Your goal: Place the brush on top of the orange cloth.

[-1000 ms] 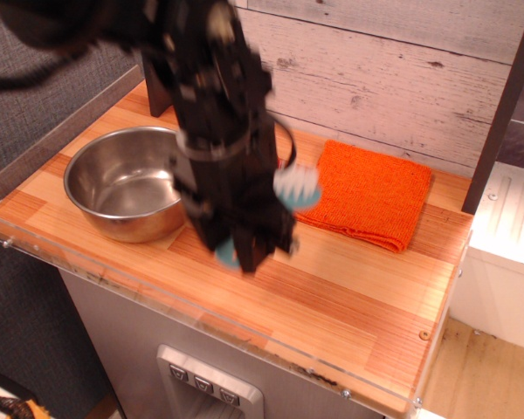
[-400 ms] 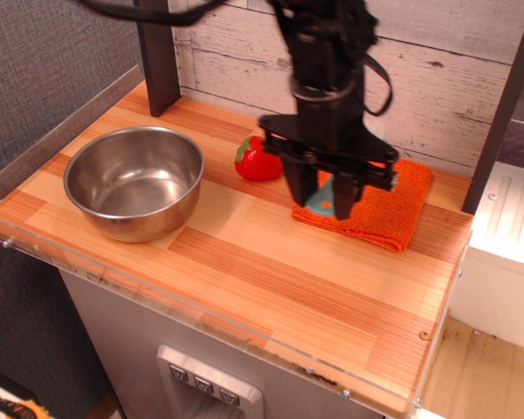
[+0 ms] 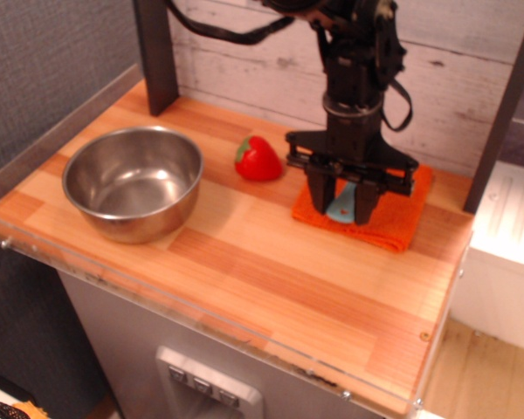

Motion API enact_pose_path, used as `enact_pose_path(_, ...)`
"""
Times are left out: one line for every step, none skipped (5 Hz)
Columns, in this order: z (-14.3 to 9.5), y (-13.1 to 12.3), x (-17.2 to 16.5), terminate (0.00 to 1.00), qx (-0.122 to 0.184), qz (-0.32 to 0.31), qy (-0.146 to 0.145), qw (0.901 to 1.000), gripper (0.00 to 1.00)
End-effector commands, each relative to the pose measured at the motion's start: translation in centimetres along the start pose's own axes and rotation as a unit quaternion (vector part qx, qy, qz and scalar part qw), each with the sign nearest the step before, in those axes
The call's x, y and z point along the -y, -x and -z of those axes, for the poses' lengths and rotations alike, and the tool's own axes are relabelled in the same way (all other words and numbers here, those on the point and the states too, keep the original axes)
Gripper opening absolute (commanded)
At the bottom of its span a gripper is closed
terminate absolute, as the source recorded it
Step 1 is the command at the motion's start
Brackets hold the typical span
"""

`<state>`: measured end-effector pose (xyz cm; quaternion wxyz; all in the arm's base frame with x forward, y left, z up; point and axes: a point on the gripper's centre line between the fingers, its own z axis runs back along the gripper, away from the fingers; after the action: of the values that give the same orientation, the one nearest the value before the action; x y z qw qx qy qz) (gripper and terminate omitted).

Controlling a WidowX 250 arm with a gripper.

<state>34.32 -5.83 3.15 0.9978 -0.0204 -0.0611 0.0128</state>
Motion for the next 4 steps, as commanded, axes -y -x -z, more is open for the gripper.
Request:
enact_pose_path(0.0, -1.8, -0.4, 0.00, 0.024, -0.001, -0.007, 0.9997, 0.00)
enact_pose_path(-0.8, -1.5, -0.1, 0.00, 0.022, 0.012, -0.016, 0.9996, 1.00)
enact_pose_path(-2.3, -1.3, -0.1, 0.00, 0.032, 0.018, -0.005, 0.9993, 1.00)
enact_pose_path(-5.2, -0.5, -1.3, 0.00, 0.048, 0.011, 0.008, 0.9987, 1.00)
